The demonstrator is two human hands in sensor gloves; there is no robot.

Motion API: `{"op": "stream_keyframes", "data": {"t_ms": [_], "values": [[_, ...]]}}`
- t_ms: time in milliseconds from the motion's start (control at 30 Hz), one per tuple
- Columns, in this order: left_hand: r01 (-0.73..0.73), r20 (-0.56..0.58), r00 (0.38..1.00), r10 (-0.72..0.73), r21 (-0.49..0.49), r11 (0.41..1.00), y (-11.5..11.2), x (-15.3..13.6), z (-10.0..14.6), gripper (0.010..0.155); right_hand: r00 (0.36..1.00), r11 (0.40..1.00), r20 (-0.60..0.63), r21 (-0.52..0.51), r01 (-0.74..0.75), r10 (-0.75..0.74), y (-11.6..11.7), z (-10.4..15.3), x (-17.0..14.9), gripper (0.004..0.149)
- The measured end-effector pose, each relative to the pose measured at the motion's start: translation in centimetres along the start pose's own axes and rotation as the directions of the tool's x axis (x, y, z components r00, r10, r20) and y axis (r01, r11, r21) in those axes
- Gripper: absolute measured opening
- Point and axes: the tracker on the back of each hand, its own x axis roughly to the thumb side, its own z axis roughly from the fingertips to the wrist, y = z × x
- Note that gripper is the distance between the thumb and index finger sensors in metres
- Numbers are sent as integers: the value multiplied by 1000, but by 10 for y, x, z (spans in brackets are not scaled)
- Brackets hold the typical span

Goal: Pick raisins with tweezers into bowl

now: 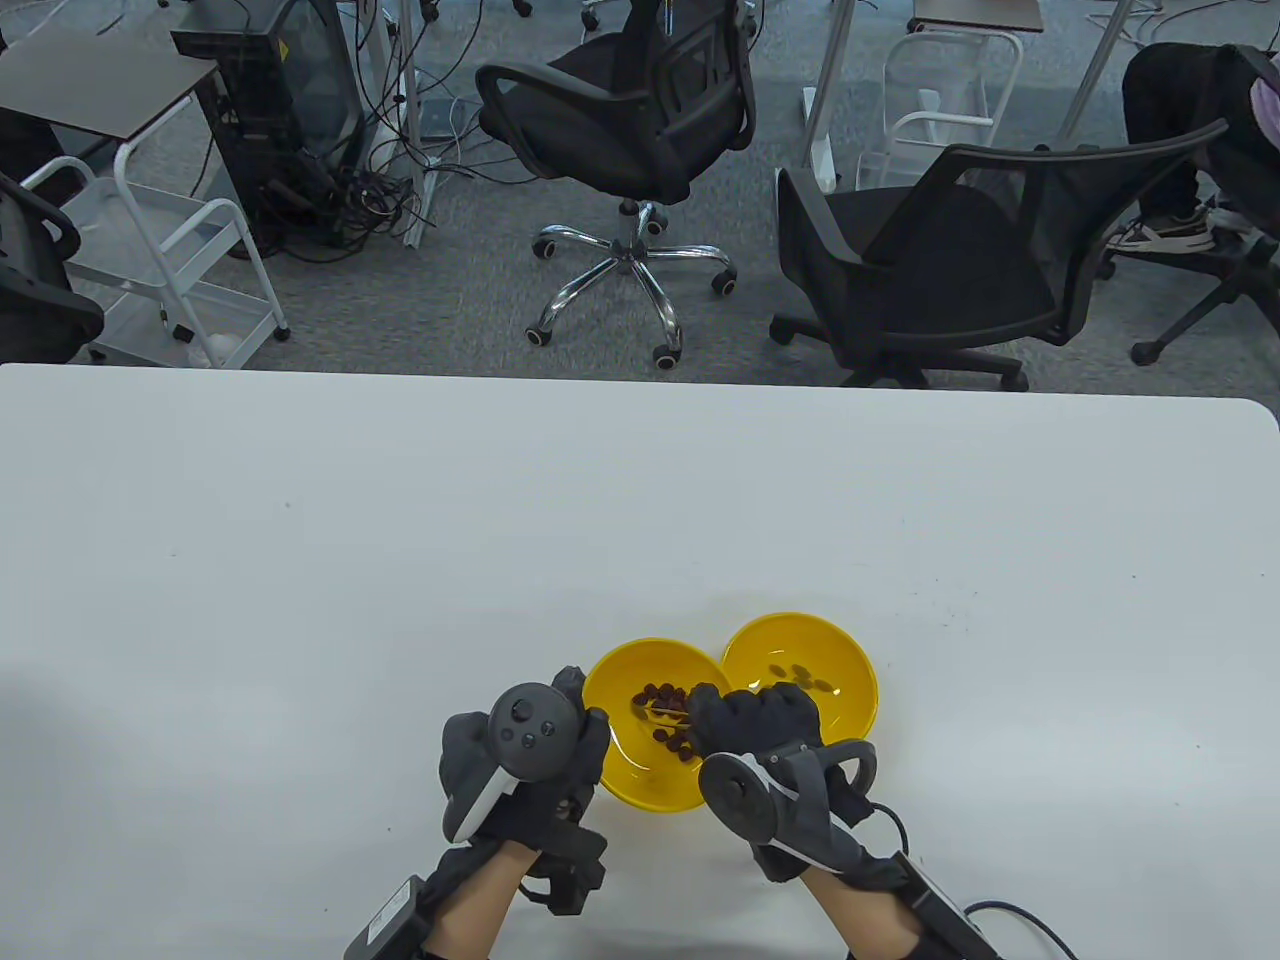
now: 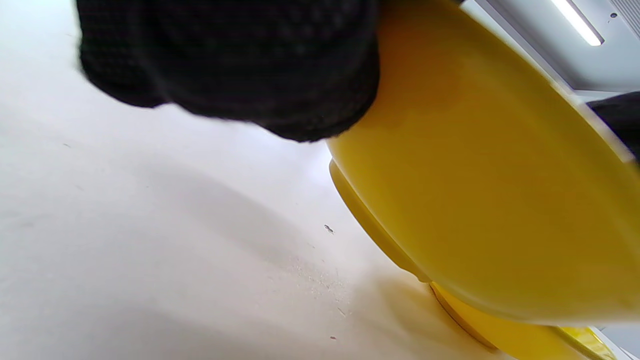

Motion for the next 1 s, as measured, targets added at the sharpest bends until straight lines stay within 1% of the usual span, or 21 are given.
{"op": "stream_keyframes", "data": {"t_ms": [300, 500, 800, 933, 1000], "values": [[4, -5, 1000, -4, 4, 1000, 1, 0, 0, 59, 1000, 1000, -7, -10, 28, -28, -2, 0, -3, 44], [10, -19, 1000, -10, 12, 1000, 3, -3, 0, 59, 996, 996, -37, -39, 76, -78, -12, 3, -14, 44], [21, -67, 998, -18, 45, 999, 9, -14, -4, 59, 973, 987, -177, -79, 136, -148, -30, 7, -60, 44], [27, -91, 996, -22, 57, 998, 12, -20, -6, 59, 957, 994, -267, -43, 103, -111, -32, 9, -85, 44], [31, -100, 995, -25, 59, 998, 12, -22, -7, 59, 951, 997, -302, 12, 76, -69, -29, 8, -94, 44]]}}
